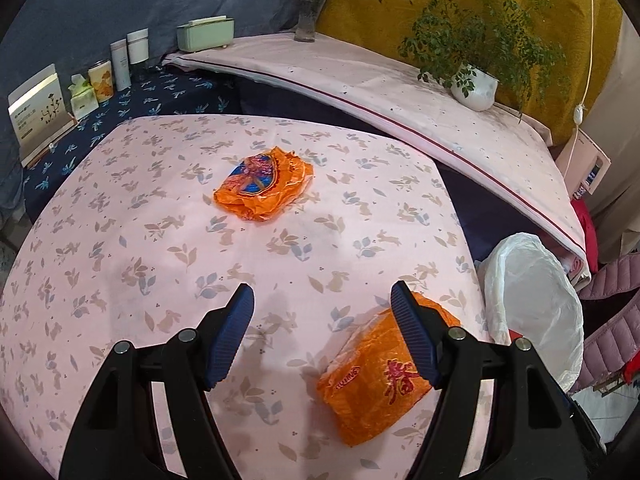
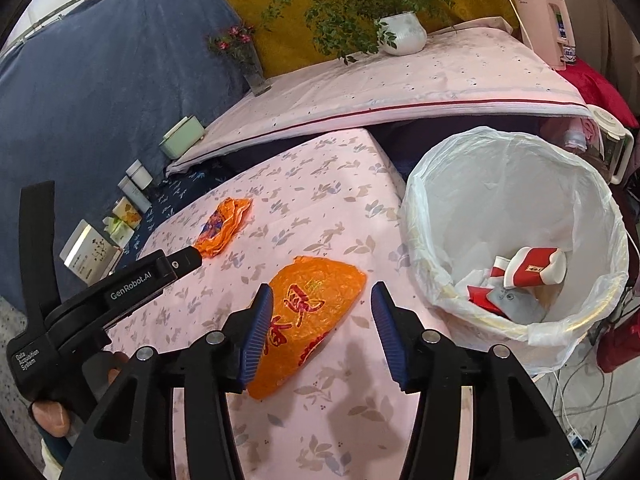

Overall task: Collect trash
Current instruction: 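Move both tools back toward the orange wrappers on the table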

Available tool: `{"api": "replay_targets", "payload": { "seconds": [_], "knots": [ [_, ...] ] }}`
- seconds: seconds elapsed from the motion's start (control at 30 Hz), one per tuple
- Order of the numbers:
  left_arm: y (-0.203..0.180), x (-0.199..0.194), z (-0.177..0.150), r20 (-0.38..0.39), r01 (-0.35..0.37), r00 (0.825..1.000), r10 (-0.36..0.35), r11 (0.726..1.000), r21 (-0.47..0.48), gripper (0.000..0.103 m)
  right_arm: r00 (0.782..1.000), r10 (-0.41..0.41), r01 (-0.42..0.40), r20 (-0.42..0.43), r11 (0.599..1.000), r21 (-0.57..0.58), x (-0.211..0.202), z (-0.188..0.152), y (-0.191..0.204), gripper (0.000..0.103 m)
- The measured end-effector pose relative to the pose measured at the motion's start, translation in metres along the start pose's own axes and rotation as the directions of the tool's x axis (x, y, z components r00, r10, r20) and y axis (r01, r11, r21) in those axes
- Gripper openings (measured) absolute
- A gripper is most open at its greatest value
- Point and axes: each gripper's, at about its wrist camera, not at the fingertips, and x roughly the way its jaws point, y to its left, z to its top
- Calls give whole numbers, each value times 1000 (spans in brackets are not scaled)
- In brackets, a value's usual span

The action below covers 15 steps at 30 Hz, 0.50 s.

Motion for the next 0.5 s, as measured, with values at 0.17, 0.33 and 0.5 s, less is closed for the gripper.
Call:
{"api": "replay_targets", "payload": {
  "seconds": [0.17, 0.33, 0.5],
  "knots": [
    [22, 1, -1, 0, -21, 1000, 21, 999, -33, 67, 999, 5, -6, -33, 1000, -10, 14, -11, 14, 60],
    [40, 4, -3, -3, -45, 999, 45, 998, -52, 67, 997, 5, -6, -76, 1000, -10, 32, -22, 23, 64],
    [57, 8, -3, -13, -60, 998, 59, 995, -77, 67, 994, -4, 3, -112, 1000, -10, 49, -29, 31, 66]
  ]
}}
